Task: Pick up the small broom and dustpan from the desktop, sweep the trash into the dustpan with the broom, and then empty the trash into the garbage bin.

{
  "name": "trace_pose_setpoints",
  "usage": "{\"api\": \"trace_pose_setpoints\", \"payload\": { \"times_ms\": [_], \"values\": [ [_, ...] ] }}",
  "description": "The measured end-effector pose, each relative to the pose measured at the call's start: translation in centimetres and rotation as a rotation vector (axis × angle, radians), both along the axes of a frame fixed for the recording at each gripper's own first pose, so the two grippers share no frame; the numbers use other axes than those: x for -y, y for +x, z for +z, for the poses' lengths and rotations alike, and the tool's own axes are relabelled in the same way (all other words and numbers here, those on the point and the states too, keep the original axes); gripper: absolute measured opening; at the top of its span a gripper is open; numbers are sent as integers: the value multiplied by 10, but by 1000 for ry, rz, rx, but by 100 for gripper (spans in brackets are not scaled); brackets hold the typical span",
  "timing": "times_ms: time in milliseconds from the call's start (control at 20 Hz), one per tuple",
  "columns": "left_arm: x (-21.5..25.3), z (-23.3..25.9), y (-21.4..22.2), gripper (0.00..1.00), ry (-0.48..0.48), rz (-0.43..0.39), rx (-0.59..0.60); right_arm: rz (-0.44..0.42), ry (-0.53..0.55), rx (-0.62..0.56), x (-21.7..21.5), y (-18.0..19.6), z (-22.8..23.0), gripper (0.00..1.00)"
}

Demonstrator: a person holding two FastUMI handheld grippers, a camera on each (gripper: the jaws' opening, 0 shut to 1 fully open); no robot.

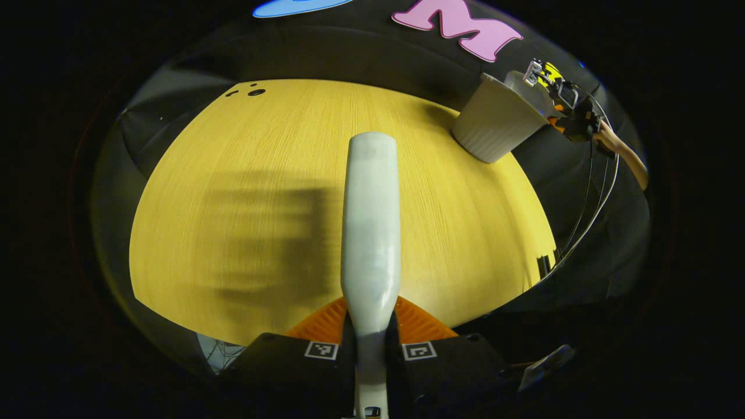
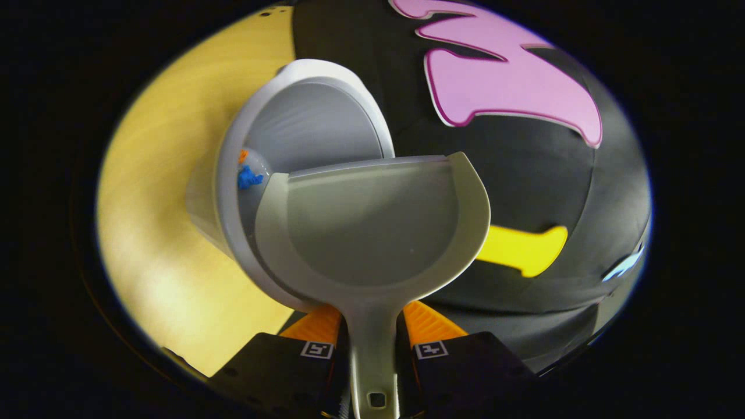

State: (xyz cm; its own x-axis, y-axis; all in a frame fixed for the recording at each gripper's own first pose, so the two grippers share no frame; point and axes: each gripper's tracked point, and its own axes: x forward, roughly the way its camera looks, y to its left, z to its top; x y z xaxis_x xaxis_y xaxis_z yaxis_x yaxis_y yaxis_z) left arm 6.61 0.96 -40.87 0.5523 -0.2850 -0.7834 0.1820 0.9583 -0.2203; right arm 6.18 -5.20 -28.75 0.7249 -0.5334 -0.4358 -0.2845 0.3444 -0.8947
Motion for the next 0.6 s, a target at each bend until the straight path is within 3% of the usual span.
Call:
{"api": "trace_pose_setpoints", "payload": {
  "times_ms": [200,250,400,600],
  "values": [
    [1,10,5,25,-5,32,19,-51,166,35,-2,-1,-4,36],
    [3,13,6,25,-15,46,23,-70,218,48,-2,-2,-5,33],
    [-2,19,11,26,-15,84,39,-160,412,63,-13,-1,-9,36],
    [-24,26,34,26,73,141,120,-200,642,134,-28,4,-6,36]
  ]
}}
